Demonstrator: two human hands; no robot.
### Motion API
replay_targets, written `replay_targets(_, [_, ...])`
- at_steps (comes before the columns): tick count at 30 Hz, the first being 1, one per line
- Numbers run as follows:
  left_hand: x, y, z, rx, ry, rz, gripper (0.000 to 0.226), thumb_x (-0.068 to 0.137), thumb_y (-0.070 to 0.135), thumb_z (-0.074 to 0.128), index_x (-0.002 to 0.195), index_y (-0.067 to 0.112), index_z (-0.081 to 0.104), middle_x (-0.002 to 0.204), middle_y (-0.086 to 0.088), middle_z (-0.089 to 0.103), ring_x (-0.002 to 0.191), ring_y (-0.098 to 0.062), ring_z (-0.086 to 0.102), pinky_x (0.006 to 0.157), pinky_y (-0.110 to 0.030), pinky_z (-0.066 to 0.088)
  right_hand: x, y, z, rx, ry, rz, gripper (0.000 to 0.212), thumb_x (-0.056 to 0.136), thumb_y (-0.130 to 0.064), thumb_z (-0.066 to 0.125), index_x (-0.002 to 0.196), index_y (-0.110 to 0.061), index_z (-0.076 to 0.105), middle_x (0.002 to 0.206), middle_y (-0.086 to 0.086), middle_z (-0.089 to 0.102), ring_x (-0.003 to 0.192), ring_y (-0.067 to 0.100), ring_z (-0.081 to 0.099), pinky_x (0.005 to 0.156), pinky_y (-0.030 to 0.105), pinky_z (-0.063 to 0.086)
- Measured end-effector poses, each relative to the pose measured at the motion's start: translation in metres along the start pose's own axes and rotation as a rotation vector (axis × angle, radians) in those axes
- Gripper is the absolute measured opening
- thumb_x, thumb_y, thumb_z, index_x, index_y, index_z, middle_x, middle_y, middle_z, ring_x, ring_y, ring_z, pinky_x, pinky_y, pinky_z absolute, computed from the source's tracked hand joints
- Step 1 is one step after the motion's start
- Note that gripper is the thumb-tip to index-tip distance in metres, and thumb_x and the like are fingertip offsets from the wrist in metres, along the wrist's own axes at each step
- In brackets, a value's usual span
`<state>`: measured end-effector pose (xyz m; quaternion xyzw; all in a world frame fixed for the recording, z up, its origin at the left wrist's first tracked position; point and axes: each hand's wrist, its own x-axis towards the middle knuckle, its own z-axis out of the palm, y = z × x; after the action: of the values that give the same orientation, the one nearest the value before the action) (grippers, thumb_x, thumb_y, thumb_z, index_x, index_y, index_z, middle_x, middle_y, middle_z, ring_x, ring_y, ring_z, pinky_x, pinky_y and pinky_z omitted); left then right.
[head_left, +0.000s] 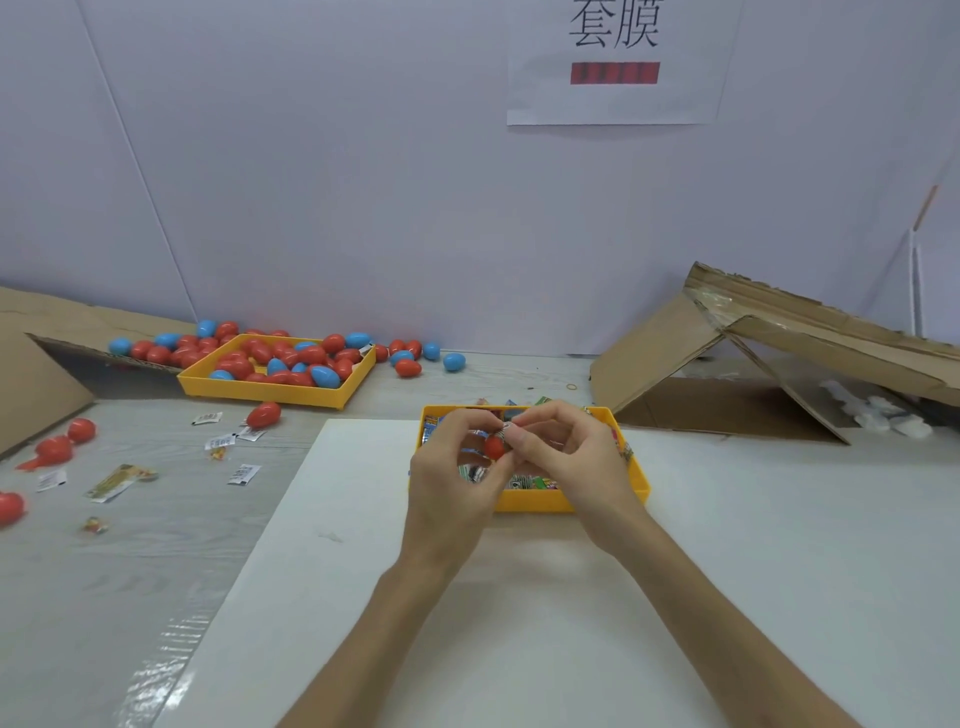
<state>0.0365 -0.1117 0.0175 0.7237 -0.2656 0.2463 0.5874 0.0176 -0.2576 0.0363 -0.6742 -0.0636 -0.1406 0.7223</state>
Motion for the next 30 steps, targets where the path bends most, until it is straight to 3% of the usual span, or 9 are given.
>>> replay_targets(4, [-0.001,-0.004,-0.001,0.049,-0.049,0.044,0.03,0.084,0.012,0.082,0.107,0.019,0.064,0.101,0.008,0.065,0.091,-0.015,0.066,0.075,-0.03,0.058,0.0,0.005,0.0,0.022,0.042,-0.01,0.017,0.084,-0.009,0.079,0.093,0.0,0.068,0.092,0.019,0.075,0.085,0.039,0.074,0.076,0.044,0.062])
replay_targets(8, [0.004,-0.011,-0.003,0.119,-0.067,0.119,0.032,0.082,0.014,0.083,0.109,0.02,0.067,0.104,0.009,0.063,0.095,-0.012,0.064,0.077,-0.027,0.056,0.003,0.006,-0.002,-0.01,0.042,-0.034,0.011,0.085,-0.006,0.077,0.089,-0.001,0.069,0.092,0.015,0.076,0.083,0.033,0.075,0.075,0.041,0.062])
replay_targets(14, [-0.003,-0.014,0.002,0.085,-0.031,0.086,0.033,0.084,0.014,0.078,0.115,0.023,0.07,0.106,0.016,0.068,0.094,-0.007,0.067,0.079,-0.021,0.054,0.005,0.006,-0.004,-0.099,0.049,-0.109,0.016,0.084,-0.006,0.079,0.077,-0.019,0.073,0.086,0.009,0.076,0.08,0.025,0.075,0.072,0.037,0.062])
replay_targets(17, [-0.004,-0.014,0.001,0.077,-0.023,0.066,0.033,0.086,0.016,0.076,0.116,0.026,0.069,0.106,0.019,0.067,0.094,-0.007,0.067,0.079,-0.021,0.054,0.004,0.008,-0.001,-0.095,0.041,-0.105,0.011,0.087,-0.007,0.076,0.082,-0.015,0.071,0.085,0.01,0.075,0.08,0.024,0.074,0.073,0.04,0.062])
replay_targets(20, [-0.002,-0.012,-0.001,0.085,-0.003,0.049,0.034,0.089,0.02,0.074,0.122,0.027,0.069,0.109,0.02,0.067,0.095,-0.007,0.067,0.081,-0.017,0.052,0.004,0.008,-0.002,-0.033,0.01,-0.08,0.005,0.092,-0.006,0.07,0.091,-0.011,0.071,0.088,0.011,0.075,0.082,0.022,0.073,0.071,0.034,0.061])
replay_targets(24, [-0.005,-0.007,0.003,0.049,-0.023,0.015,0.044,0.093,0.014,0.072,0.132,0.031,0.063,0.105,0.013,0.069,0.085,-0.01,0.067,0.073,-0.013,0.05,0.005,0.008,-0.007,-0.004,0.007,-0.051,0.008,0.09,-0.002,0.07,0.097,-0.007,0.069,0.095,0.016,0.074,0.093,0.032,0.073,0.077,0.039,0.062])
replay_targets(28, [-0.005,-0.002,0.006,-0.132,-0.019,-0.216,0.044,0.099,0.014,0.064,0.14,0.029,0.059,0.103,0.016,0.072,0.093,-0.014,0.071,0.077,-0.023,0.059,0.006,0.008,-0.008,0.045,0.04,-0.032,0.01,0.088,-0.004,0.073,0.095,-0.011,0.071,0.1,0.018,0.072,0.098,0.037,0.071,0.076,0.037,0.059])
replay_targets(30, [-0.002,0.0,0.004,-0.296,0.006,-0.348,0.034,0.1,0.012,0.062,0.132,0.023,0.063,0.101,0.005,0.075,0.091,-0.018,0.073,0.075,-0.027,0.06,0.006,0.008,-0.009,0.043,0.052,-0.035,0.011,0.088,-0.002,0.073,0.094,-0.012,0.071,0.099,0.017,0.072,0.098,0.035,0.07,0.075,0.034,0.059])
